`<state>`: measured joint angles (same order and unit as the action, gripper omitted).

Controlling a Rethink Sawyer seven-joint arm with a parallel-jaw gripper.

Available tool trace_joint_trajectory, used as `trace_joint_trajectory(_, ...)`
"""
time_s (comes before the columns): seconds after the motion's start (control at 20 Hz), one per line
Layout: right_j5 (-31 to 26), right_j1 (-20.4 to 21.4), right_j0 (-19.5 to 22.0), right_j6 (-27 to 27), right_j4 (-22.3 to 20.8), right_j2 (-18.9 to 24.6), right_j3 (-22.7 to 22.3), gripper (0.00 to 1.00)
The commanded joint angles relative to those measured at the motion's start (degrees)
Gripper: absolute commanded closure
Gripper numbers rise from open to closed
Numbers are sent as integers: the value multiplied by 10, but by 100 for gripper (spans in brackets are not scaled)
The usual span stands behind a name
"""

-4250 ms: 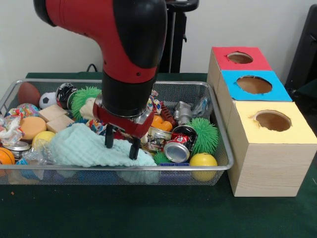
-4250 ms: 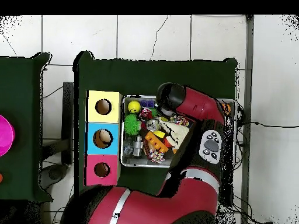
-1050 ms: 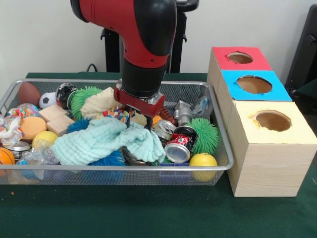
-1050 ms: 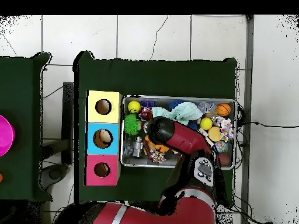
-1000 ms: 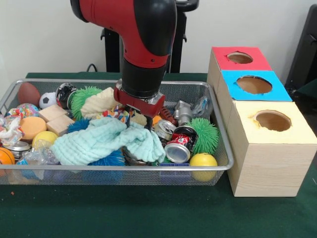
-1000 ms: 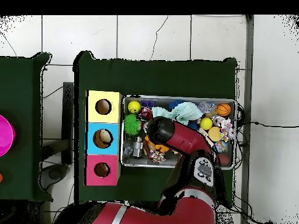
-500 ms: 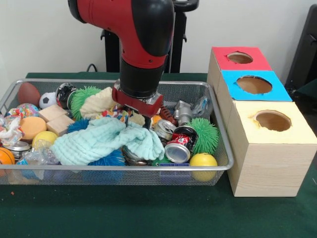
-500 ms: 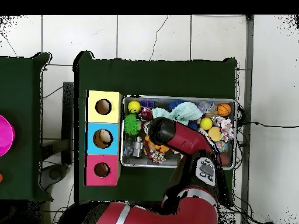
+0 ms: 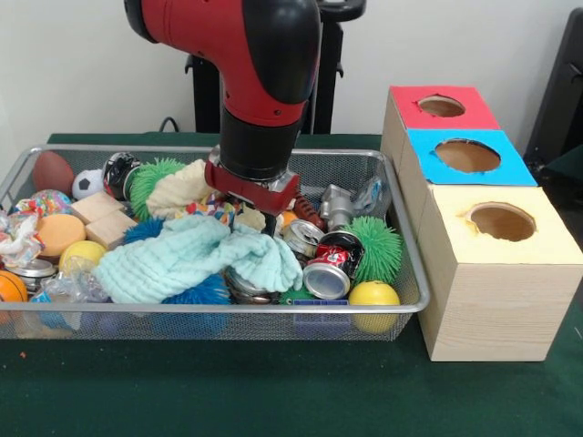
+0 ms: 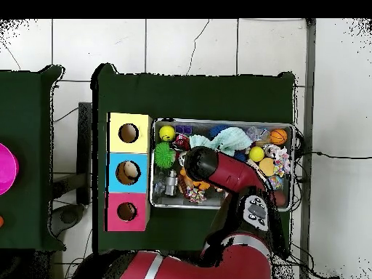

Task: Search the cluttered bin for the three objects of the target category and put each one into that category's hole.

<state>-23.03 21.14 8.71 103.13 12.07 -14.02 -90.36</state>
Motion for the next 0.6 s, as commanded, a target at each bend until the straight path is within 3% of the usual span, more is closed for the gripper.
trace_joint_trajectory(0.05,-35,-34,25,21,-29,52,42,0)
trace_joint_trajectory(0.3,-50,-37,33,13,-33,49,73,0)
trace_joint_trajectory(0.6,-56,-30,46,-1,-47,55,79,0)
